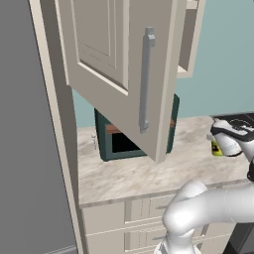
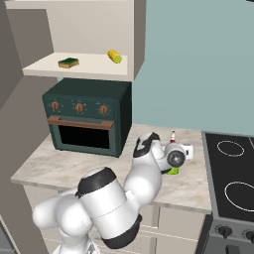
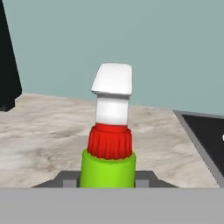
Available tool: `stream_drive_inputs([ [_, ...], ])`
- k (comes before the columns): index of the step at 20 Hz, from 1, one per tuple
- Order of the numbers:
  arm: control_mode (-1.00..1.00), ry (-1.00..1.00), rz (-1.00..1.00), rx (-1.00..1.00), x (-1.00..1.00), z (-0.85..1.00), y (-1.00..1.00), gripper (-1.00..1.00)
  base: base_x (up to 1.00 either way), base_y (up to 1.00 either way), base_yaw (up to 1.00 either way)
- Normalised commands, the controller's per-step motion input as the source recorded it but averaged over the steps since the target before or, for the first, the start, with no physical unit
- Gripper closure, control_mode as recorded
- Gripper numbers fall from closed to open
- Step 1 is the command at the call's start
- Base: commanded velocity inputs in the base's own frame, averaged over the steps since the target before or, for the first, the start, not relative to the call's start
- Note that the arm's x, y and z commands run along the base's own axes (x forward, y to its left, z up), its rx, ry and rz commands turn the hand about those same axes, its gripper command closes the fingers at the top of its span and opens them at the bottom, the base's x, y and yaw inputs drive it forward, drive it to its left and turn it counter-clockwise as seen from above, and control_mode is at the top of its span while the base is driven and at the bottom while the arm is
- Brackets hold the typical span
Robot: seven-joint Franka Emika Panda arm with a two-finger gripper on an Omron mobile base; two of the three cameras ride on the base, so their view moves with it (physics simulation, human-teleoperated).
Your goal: Pick the sponge and spray from the cabinet and place them on the counter.
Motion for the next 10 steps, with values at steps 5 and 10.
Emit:
stream_drive_inputs([
  [5, -1.0, 0.01, 0.03, 0.0, 0.12, -0.4, -0.14, 1.0, 0.0, 0.0, 0.0],
  [10, -1.0, 0.0, 0.03, 0.0, 0.0, -0.45, -0.14, 1.0, 0.0, 0.0, 0.0],
])
